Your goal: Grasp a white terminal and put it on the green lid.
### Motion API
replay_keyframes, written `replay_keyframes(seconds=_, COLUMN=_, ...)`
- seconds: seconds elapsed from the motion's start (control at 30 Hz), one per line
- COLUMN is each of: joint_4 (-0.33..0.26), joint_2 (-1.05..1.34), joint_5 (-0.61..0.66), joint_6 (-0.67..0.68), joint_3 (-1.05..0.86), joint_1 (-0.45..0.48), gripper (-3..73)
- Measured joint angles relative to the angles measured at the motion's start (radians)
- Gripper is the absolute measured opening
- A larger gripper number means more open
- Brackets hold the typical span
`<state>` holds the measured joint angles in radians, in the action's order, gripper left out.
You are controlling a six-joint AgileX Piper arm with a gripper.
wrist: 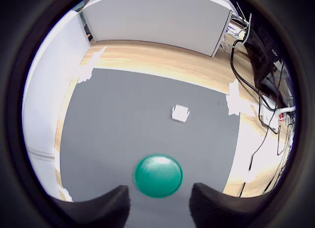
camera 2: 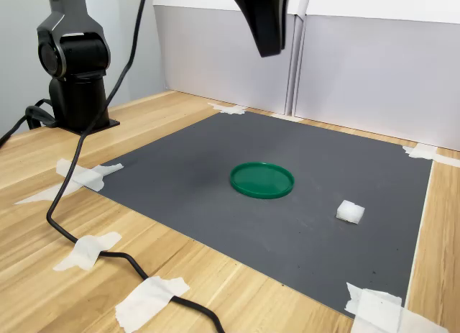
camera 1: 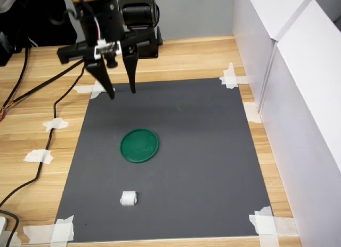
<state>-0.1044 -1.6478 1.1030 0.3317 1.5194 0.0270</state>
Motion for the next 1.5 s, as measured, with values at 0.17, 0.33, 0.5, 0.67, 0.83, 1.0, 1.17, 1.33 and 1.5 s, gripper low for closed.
replay_keyframes(seconds=0.17, joint_4=-0.011, joint_2=-0.152, joint_5=0.021, joint_6=0.000, joint_3=0.134, joint_1=0.025, gripper=70.0)
replay_keyframes(seconds=0.33, joint_4=-0.004, joint_2=-0.286, joint_5=0.078, joint_6=-0.005, joint_3=0.241, joint_1=0.025, gripper=71.6)
replay_keyframes(seconds=0.5, joint_4=0.032, joint_2=-0.381, joint_5=0.089, joint_6=-0.010, joint_3=0.315, joint_1=0.025, gripper=71.7)
replay_keyframes(seconds=0.67, joint_4=0.045, joint_2=-0.464, joint_5=0.092, joint_6=-0.011, joint_3=0.386, joint_1=0.025, gripper=71.7)
replay_keyframes(seconds=0.83, joint_4=0.058, joint_2=-0.523, joint_5=0.095, joint_6=-0.018, joint_3=0.439, joint_1=0.025, gripper=71.7)
replay_keyframes(seconds=1.0, joint_4=0.060, joint_2=-0.564, joint_5=0.096, joint_6=-0.028, joint_3=0.454, joint_1=0.025, gripper=71.7)
replay_keyframes(seconds=1.17, joint_4=0.070, joint_2=-0.589, joint_5=0.084, joint_6=-0.066, joint_3=0.457, joint_1=0.025, gripper=71.7)
replay_keyframes(seconds=1.33, joint_4=0.083, joint_2=-0.596, joint_5=0.072, joint_6=-0.110, joint_3=0.458, joint_1=0.025, gripper=71.7)
replay_keyframes(seconds=1.5, joint_4=0.087, joint_2=-0.597, joint_5=0.046, joint_6=-0.115, joint_3=0.460, joint_1=0.025, gripper=71.7)
